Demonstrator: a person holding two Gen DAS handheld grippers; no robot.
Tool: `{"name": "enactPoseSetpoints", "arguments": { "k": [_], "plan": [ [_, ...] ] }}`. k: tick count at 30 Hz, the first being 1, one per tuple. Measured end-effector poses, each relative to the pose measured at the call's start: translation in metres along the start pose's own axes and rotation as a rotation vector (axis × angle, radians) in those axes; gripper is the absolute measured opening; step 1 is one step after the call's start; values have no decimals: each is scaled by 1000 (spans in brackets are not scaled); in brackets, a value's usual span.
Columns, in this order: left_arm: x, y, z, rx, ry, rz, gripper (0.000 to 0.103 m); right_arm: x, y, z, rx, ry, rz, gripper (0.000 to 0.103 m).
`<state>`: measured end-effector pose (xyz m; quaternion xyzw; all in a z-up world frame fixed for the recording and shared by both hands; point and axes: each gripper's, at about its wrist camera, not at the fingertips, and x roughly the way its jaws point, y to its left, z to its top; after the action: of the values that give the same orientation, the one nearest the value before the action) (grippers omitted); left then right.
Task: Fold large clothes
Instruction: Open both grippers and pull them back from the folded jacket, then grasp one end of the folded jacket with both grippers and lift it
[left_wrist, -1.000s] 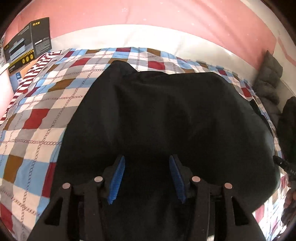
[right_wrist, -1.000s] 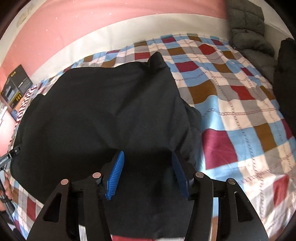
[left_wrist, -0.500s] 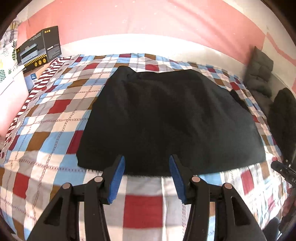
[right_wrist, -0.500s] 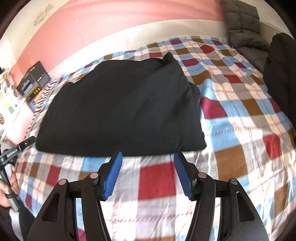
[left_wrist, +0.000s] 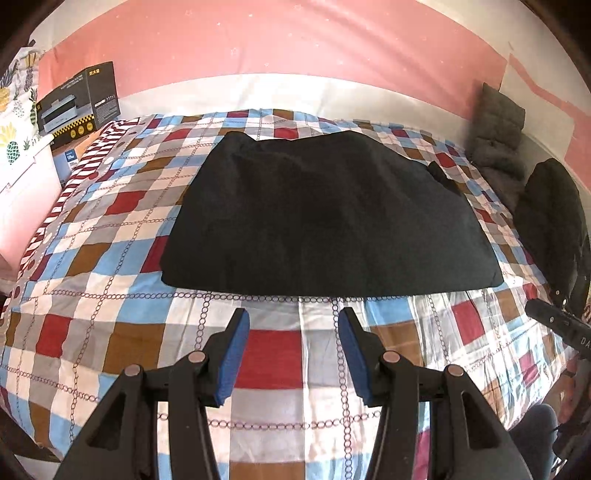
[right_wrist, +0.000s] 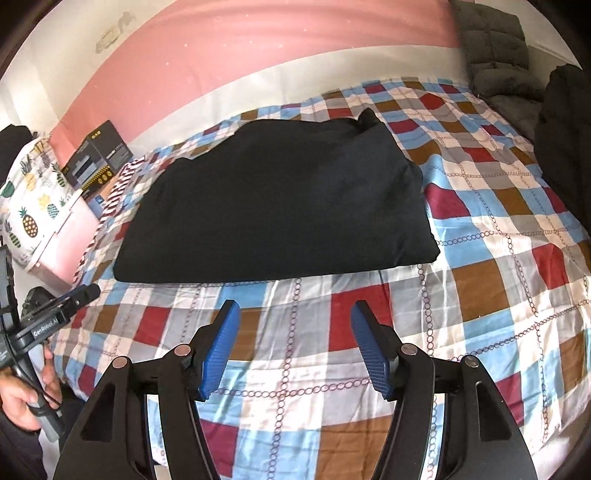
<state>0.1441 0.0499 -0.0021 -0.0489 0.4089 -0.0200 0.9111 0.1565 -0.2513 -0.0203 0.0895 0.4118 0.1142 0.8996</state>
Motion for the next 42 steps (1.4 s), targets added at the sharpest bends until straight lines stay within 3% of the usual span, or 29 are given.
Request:
{"name": "enactPoseSetpoints", "arguments": {
  "k": [15, 20, 27, 32, 42],
  "plan": [
    [-20, 2, -24, -11, 19, -18, 55, -21, 10, -19, 5, 4, 16, 63],
    [-9, 14, -27, -55, 47, -22, 58, -15, 1, -21, 46, 17, 17, 70],
    [14, 38, -21, -149, 73, -45, 65, 6, -21, -17, 135, 51, 44, 74],
    [45, 64, -13, -275, 116, -95, 68, 32, -42, -13, 208, 77, 63, 74],
    [103, 105, 5, -472, 134, -133, 71, 85, -104, 7, 465, 75, 129, 75]
  ]
}}
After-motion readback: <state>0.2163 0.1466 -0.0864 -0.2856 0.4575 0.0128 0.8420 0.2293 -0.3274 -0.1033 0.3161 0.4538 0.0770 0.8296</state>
